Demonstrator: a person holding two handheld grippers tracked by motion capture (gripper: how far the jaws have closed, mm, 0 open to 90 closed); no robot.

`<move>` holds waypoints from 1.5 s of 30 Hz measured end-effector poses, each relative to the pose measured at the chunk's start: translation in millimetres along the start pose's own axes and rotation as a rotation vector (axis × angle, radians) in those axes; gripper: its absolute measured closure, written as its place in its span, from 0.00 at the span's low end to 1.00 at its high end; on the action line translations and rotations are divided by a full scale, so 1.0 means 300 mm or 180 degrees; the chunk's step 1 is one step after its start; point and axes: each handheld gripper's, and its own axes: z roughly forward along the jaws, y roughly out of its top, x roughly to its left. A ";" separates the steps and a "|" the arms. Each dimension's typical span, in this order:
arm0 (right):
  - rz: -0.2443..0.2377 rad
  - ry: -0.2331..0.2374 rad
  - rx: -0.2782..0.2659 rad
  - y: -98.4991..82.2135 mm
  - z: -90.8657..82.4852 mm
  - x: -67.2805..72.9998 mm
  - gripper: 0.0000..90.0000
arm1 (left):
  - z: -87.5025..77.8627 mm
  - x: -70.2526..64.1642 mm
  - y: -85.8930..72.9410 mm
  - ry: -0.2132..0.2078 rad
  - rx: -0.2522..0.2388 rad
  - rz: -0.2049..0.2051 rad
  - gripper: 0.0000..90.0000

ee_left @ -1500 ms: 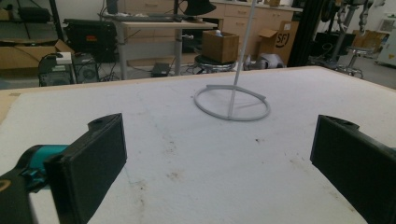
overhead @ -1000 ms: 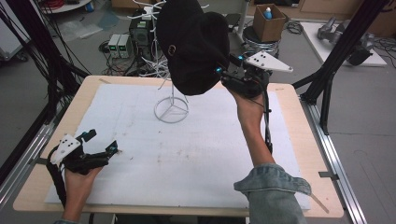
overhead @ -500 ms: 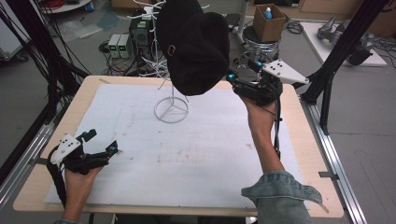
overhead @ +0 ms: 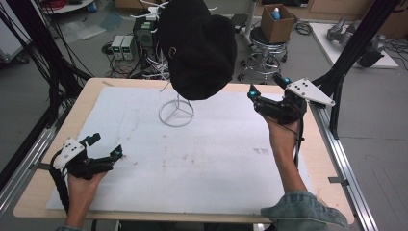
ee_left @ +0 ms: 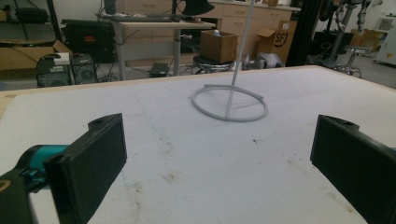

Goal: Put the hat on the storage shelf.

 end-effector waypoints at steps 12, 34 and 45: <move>-0.0092 -0.0193 -0.0014 -0.074 -0.104 -0.027 0.12 | 0.023 -0.008 0.002 -0.0031 -0.0002 0.0008 0.04; -0.0013 -0.0443 0.0051 -0.304 -0.301 -0.035 0.12 | 0.041 -0.024 0.000 -0.0039 0.0013 0.0079 0.04; 0.0094 -0.0459 0.0157 -0.415 -0.319 -0.034 0.12 | 0.036 -0.024 -0.001 -0.0036 0.0024 0.0090 0.04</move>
